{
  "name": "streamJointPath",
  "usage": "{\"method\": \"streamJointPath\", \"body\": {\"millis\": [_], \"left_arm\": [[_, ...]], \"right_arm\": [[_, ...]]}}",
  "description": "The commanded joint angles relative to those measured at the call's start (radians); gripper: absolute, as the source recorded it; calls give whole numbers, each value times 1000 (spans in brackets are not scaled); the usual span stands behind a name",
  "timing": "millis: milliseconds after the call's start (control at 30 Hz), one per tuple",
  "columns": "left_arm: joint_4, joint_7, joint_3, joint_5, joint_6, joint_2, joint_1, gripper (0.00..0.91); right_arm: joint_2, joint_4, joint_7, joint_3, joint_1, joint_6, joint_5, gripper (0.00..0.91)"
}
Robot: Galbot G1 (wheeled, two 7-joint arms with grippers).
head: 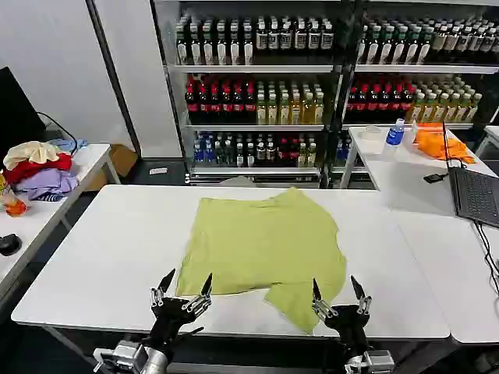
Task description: Fold and organize the clothes.
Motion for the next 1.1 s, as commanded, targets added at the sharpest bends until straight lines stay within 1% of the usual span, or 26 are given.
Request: {"method": "streamJointPath", "body": {"millis": [33, 267, 567, 600, 633, 667, 700, 733, 767, 800, 833, 1100], "left_arm": [[140, -37, 1, -22, 223, 105, -110, 907], [212, -69, 18, -61, 224, 131, -162, 907], [265, -101, 29, -97, 224, 130, -223, 907], [271, -105, 29, -105, 224, 130, -227, 907], [274, -108, 28, -118, 224, 130, -232, 675], [276, -111, 28, -128, 224, 130, -235, 574], [280, -112, 28, -134, 224, 130, -237, 333], [283, -112, 29, -136, 224, 130, -238, 222], [286, -112, 29, -139, 225, 131, -239, 71], [293, -118, 29, -144, 224, 131, -240, 40], [295, -121, 29, -150, 224, 131, -240, 20], [293, -120, 28, -172, 224, 137, -232, 20]], "right_arm": [[-25, -3, 45, -53, 7, -122, 25, 907], [-21, -34, 65, -92, 2, -129, 1, 907], [1, -58, 81, -116, 8, -137, 15, 907], [4, -60, 82, -118, 9, -139, 14, 826], [6, -61, 82, -120, 9, -139, 15, 333], [9, -63, 83, -122, 10, -141, 15, 202], [11, -66, 84, -123, 10, -141, 14, 50], [13, -69, 84, -124, 10, -141, 15, 10], [14, -72, 86, -125, 10, -140, 15, 0], [17, -75, 92, -125, 11, -140, 20, 0], [19, -76, 97, -125, 11, -141, 24, 0], [21, -82, 110, -125, 9, -150, 51, 0]]}}
